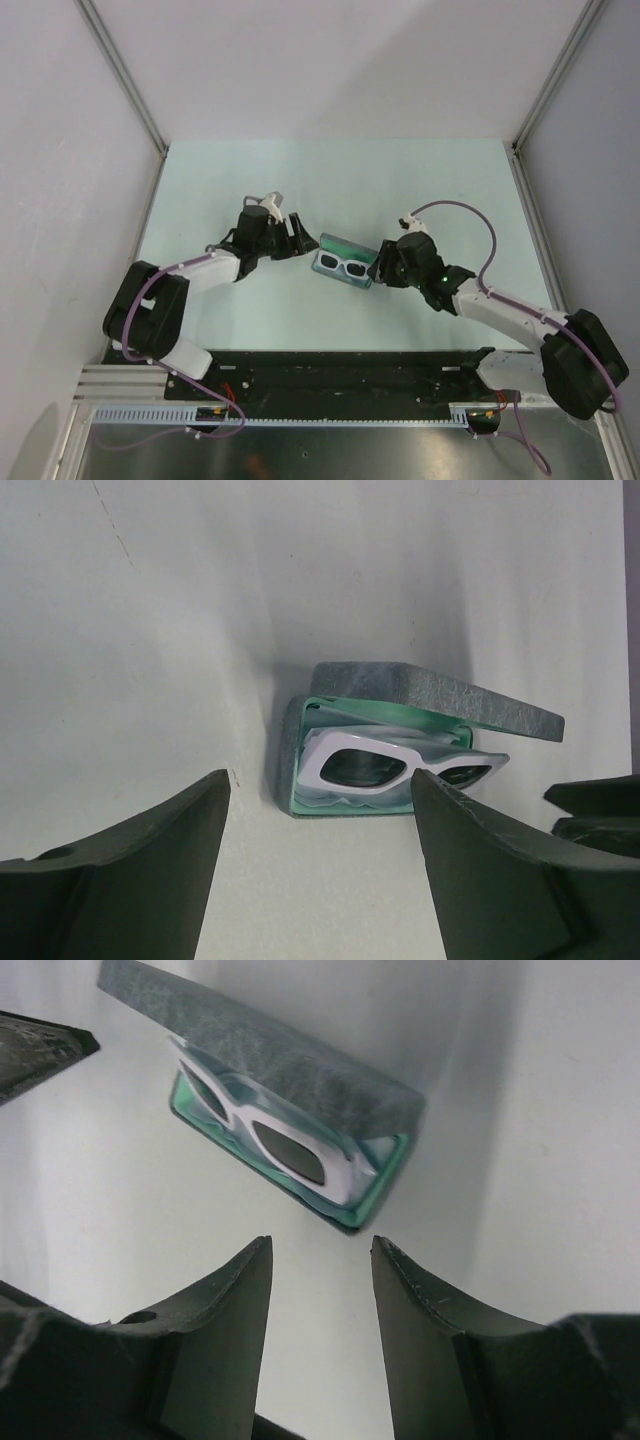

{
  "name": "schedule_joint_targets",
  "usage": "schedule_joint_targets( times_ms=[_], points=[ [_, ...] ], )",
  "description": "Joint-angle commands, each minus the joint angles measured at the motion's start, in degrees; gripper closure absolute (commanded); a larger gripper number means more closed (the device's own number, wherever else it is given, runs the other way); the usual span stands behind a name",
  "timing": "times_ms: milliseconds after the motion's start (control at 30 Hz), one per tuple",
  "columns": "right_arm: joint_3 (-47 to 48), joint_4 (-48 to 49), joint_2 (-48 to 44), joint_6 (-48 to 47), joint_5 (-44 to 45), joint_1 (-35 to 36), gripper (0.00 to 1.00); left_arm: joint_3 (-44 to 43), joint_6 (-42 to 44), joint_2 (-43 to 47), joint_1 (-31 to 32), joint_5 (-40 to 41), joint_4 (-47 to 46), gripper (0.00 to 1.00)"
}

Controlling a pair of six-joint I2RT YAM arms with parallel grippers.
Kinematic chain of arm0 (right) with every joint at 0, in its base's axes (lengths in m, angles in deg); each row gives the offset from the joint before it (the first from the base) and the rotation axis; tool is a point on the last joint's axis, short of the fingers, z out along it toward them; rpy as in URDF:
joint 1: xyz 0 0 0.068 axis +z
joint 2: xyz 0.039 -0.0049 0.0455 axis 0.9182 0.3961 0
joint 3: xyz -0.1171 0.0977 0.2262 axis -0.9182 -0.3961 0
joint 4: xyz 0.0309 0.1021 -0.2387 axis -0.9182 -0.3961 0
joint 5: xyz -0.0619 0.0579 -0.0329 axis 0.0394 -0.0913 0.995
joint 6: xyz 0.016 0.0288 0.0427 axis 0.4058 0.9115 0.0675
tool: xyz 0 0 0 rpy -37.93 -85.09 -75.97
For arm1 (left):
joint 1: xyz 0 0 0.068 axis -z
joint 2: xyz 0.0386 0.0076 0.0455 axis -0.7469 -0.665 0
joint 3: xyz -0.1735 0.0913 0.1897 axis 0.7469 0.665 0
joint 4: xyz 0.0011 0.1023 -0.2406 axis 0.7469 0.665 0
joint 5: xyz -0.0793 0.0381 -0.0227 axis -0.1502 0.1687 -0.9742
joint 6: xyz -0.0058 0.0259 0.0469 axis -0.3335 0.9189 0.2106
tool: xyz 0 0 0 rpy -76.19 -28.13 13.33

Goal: Organize the sunglasses
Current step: Adjust the sunglasses in the sunglasses case.

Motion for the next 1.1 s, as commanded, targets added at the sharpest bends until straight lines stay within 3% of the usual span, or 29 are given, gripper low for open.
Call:
schedule_joint_targets(
  times_ms=[0, 167, 300, 567, 733, 1000, 1067],
  points=[
    [-1.44, 15.86, 3.24, 6.24, 3.88, 1.94, 0.50, -2.71, -2.15, -1.50, 0.40, -1.03, -2.05, 0.21],
    [-3.46, 24.21, 8.16, 9.33, 7.23, 3.17, 0.50, -2.80, -2.94, -3.09, 0.40, -0.94, -2.05, 0.23],
    [-3.73, 23.26, 8.52, 9.86, 12.58, 5.11, 0.47, -2.89, -2.68, -3.00, 0.40, 0.29, -2.05, 0.23],
    [-4.08, 23.08, 10.45, 9.42, 15.32, 5.37, 0.44, -4.56, -2.33, -4.49, 0.40, 1.00, -2.05, 0.21],
    [-3.99, 23.43, 12.38, 9.24, 15.24, 5.28, 0.44, -5.08, -2.33, -5.20, 0.48, 0.29, -2.05, 0.26],
    [-4.08, 25.72, 14.67, 9.76, 15.06, 5.28, 0.52, -4.73, -2.24, -5.90, 1.01, -1.29, -2.05, 0.41],
    [-3.99, 26.25, 15.11, 10.29, 14.45, 5.20, 0.59, -4.99, -2.33, -6.25, 1.10, -1.82, -2.05, 0.42]
  ],
)
